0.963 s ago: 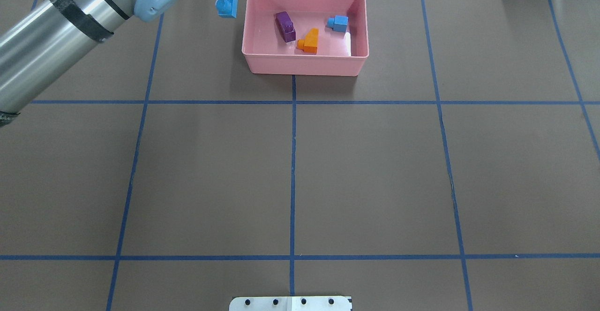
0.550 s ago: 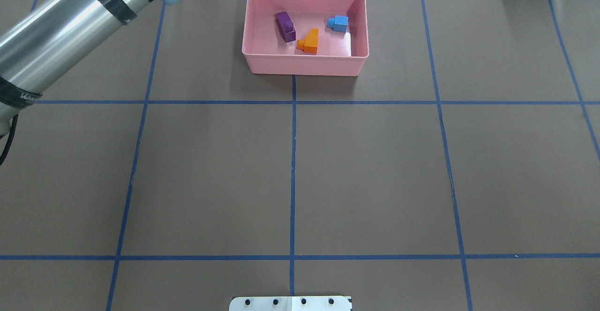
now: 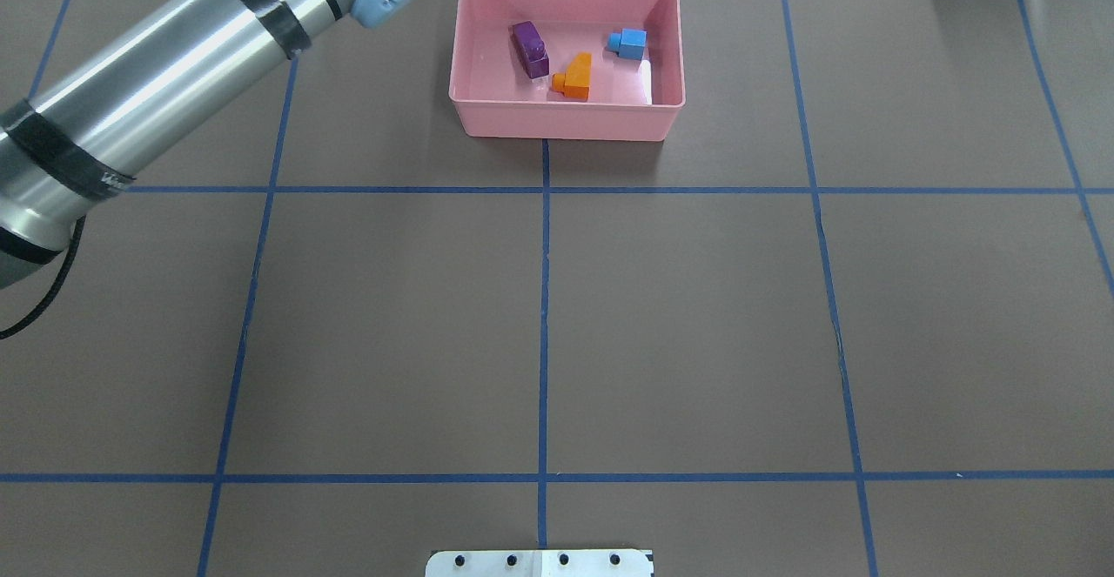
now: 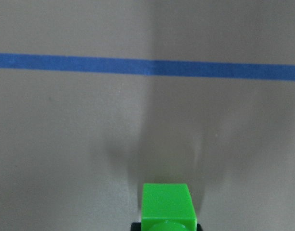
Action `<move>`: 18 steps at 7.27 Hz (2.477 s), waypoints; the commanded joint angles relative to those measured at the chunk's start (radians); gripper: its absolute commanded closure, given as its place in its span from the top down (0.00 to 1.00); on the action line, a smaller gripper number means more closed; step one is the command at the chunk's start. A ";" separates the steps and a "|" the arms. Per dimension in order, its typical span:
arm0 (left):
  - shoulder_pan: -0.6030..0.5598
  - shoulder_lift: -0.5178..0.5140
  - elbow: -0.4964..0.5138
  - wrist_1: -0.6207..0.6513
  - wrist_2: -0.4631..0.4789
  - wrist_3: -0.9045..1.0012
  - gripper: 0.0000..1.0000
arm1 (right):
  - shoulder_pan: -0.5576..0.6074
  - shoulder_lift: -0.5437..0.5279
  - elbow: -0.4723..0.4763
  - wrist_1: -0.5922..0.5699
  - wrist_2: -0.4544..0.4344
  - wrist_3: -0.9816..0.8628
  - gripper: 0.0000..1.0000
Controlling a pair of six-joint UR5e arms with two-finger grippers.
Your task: Put all blocks into box
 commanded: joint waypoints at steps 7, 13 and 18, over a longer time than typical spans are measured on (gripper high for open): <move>0.179 -0.005 0.053 -0.220 0.239 -0.079 1.00 | 0.093 0.142 0.559 -0.626 0.063 0.003 0.00; -0.041 0.382 -0.337 -0.169 -0.126 -0.064 1.00 | -0.095 1.232 0.341 -1.349 -0.007 0.188 0.00; -0.138 0.719 -0.601 -0.169 -0.212 0.068 1.00 | -0.436 1.606 -0.213 -0.634 -0.065 0.931 0.00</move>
